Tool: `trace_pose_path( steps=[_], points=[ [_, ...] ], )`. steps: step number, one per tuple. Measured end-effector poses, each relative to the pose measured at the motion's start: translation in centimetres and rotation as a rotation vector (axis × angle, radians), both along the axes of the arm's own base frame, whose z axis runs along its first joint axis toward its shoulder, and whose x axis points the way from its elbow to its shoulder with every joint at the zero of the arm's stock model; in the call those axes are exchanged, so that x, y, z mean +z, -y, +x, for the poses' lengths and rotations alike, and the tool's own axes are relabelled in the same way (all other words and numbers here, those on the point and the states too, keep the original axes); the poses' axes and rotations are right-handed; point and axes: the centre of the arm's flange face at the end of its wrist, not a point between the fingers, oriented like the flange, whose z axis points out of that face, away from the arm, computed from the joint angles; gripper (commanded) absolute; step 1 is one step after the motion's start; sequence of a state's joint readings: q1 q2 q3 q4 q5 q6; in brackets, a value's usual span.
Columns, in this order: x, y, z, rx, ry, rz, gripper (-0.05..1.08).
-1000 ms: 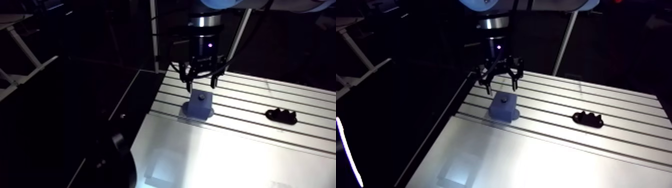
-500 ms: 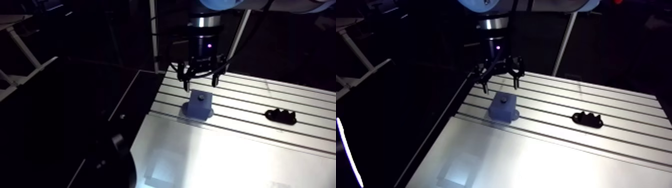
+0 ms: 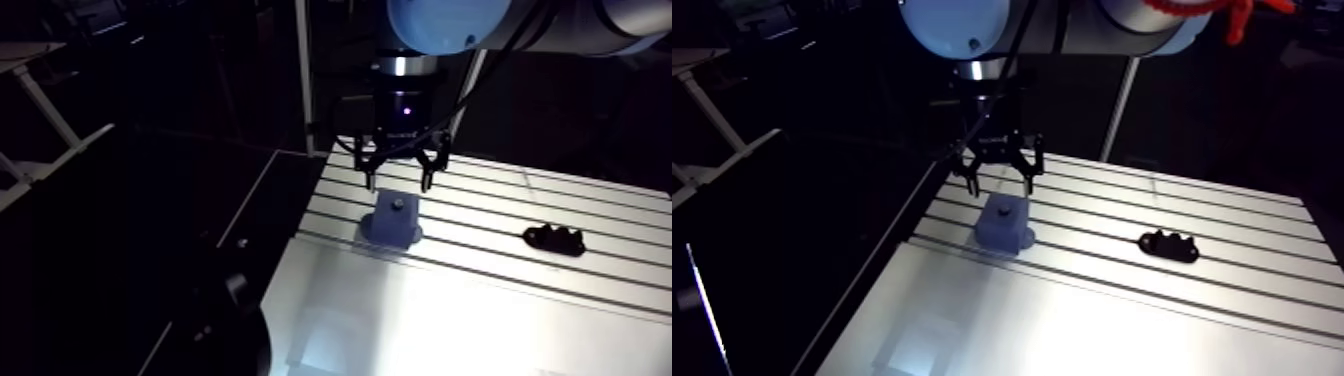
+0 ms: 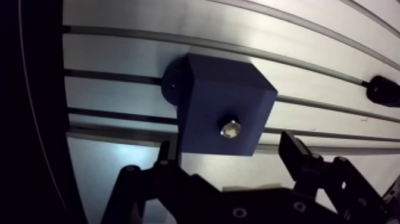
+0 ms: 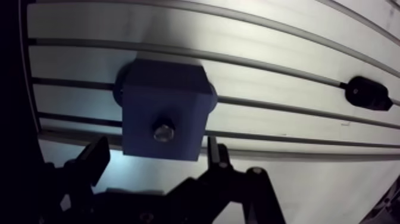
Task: Pick up the M10 bolt and insert it into the hex recess until seated.
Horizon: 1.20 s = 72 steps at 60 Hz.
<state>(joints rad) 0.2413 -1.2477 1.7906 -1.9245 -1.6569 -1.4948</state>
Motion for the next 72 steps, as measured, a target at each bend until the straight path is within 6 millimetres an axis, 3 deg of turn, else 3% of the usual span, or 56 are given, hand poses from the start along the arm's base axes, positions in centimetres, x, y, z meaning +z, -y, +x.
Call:
trace_pose_path(
  steps=[72],
  points=[
    [-0.7, -1.1, 0.8, -0.066, -0.076, -0.038, 0.50]
  ],
)
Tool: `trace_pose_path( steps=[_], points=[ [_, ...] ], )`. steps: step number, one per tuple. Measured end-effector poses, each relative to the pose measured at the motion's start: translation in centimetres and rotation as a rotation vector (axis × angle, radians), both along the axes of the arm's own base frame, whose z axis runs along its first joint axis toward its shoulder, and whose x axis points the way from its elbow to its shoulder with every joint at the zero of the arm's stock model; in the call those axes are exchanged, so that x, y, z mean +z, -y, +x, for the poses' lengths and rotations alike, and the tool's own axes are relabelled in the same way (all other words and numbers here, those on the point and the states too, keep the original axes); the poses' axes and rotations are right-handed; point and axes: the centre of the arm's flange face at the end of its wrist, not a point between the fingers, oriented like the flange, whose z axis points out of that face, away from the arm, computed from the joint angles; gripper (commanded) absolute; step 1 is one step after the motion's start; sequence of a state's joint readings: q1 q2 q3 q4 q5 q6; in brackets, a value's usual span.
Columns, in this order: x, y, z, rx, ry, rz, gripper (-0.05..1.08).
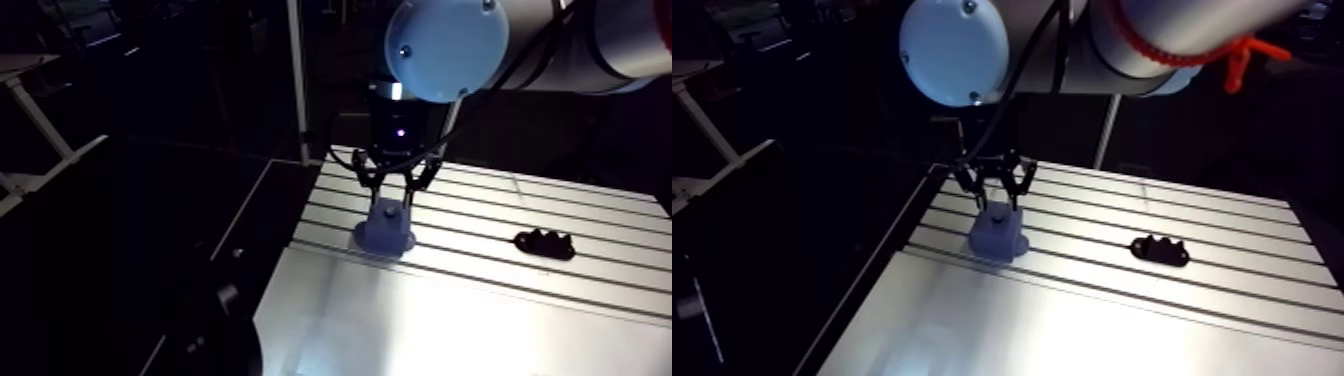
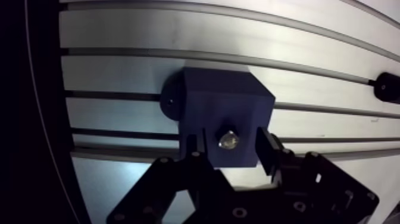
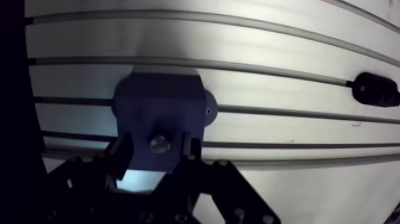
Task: Pick up the M10 bolt and insert it into the hex recess until seated.
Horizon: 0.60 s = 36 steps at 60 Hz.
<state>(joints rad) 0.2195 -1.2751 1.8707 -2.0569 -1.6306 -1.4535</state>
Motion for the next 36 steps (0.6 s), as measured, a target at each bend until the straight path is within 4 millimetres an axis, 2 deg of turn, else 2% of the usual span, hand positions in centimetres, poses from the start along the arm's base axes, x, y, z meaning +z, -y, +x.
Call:
trace_pose_path(
  steps=[36],
  points=[
    [-0.56, -0.02, 0.44, 0.022, 0.003, -0.014, 0.50]
  ],
)
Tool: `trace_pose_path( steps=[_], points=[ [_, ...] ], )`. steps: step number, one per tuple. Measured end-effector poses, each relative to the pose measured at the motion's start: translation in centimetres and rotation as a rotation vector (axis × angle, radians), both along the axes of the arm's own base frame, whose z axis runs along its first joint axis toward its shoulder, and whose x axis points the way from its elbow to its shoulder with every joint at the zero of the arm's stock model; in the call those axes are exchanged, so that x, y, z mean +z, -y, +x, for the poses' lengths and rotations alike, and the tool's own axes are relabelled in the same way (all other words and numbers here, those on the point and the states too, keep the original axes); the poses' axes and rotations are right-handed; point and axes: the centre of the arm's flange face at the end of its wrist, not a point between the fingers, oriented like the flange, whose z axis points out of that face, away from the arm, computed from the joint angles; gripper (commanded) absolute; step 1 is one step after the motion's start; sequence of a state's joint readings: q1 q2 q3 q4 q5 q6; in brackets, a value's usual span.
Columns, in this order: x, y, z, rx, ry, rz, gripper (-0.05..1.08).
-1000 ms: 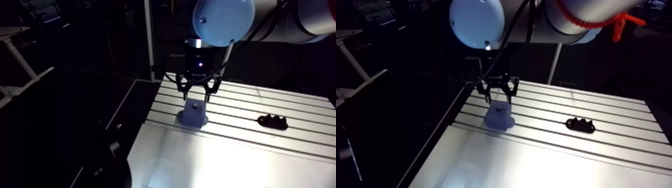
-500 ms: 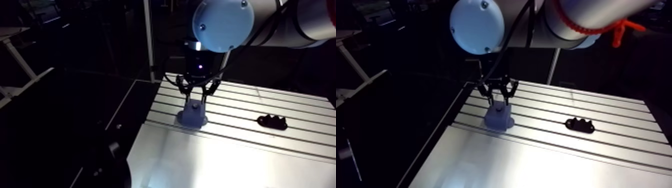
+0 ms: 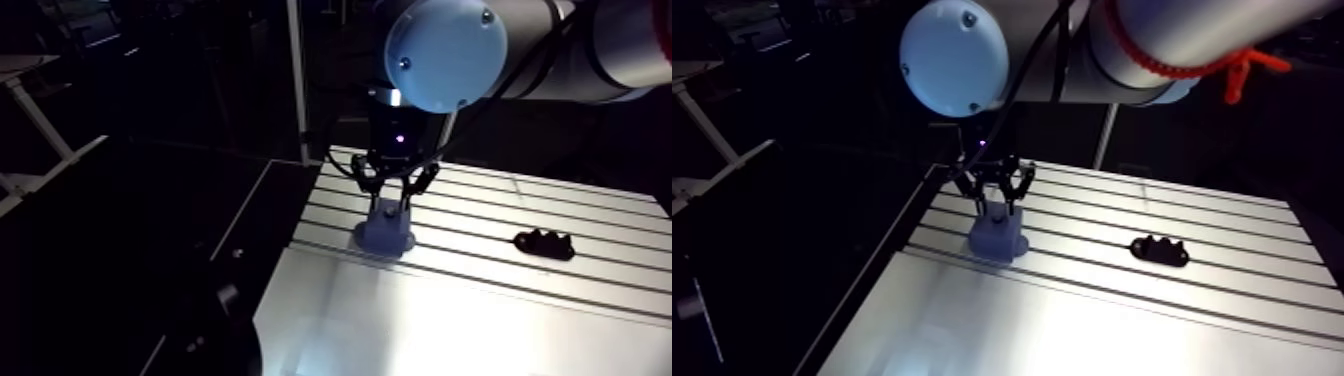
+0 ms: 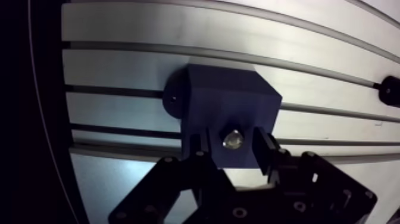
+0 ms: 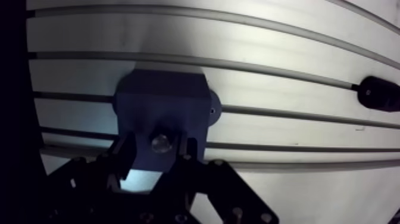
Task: Pick up the M10 bolt and insert it into the hex recess until seated.
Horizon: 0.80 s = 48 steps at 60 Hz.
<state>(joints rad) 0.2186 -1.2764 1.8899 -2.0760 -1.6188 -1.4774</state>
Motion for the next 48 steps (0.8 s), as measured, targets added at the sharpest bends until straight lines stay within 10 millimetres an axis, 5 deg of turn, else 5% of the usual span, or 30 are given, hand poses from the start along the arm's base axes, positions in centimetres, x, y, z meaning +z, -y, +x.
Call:
trace_pose_path(
  steps=[48],
  points=[
    [0.25, -0.15, 0.01, -0.006, -0.019, -0.016, 0.52]
  ],
)
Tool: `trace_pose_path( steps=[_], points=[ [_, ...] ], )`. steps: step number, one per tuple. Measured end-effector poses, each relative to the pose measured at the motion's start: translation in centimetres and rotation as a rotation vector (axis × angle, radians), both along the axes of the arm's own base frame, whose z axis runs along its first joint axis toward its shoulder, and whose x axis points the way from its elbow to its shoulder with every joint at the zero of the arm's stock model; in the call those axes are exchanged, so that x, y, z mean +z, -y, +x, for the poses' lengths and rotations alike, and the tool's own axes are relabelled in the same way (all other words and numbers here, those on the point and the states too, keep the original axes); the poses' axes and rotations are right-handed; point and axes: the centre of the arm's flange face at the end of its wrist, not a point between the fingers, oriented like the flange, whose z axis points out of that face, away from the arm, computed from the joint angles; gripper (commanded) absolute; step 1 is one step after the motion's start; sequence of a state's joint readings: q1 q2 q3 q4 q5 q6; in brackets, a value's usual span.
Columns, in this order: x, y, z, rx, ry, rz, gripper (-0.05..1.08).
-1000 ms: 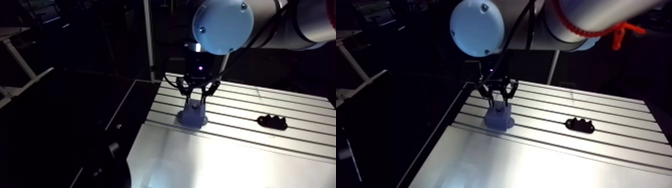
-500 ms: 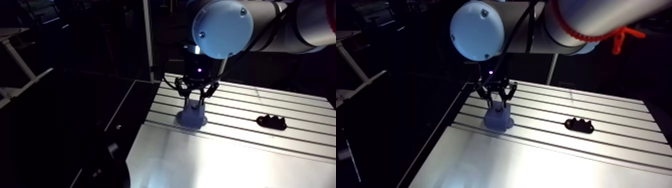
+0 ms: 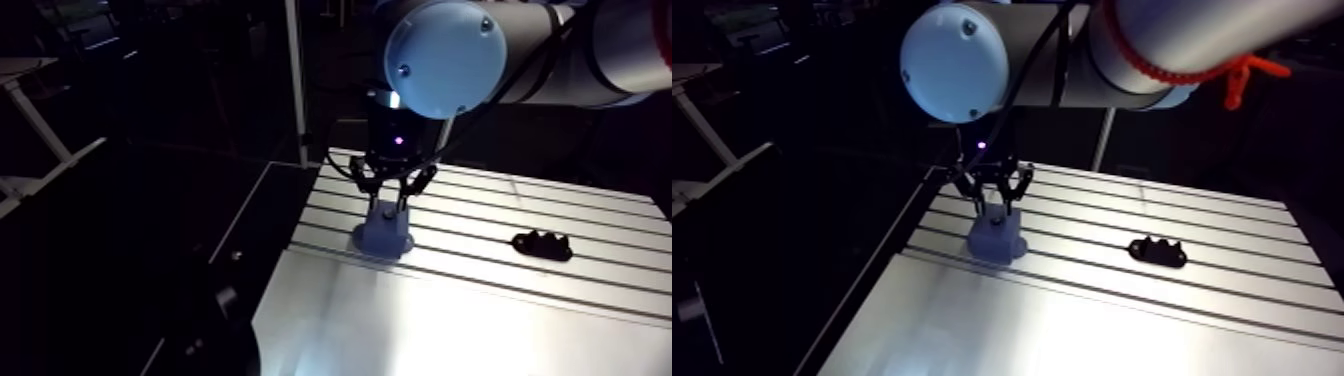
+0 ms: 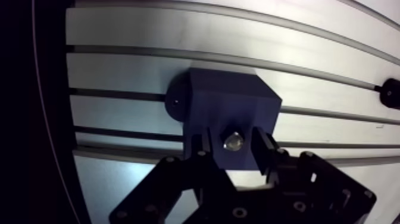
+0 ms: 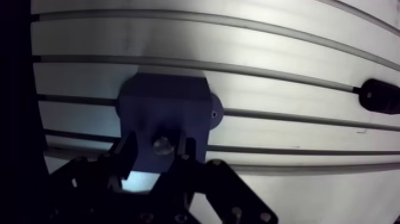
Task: Pick up the M10 bolt and insert it into the hex recess until seated.
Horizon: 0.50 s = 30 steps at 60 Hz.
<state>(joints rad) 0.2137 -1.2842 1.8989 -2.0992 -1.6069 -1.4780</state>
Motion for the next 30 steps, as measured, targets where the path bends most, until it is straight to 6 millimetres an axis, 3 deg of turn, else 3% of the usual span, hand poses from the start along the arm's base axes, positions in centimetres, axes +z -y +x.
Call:
trace_pose_path(
  steps=[30],
  points=[
    [-0.02, -0.19, 0.31, -0.001, 0.003, 0.002, 0.53]
  ],
)
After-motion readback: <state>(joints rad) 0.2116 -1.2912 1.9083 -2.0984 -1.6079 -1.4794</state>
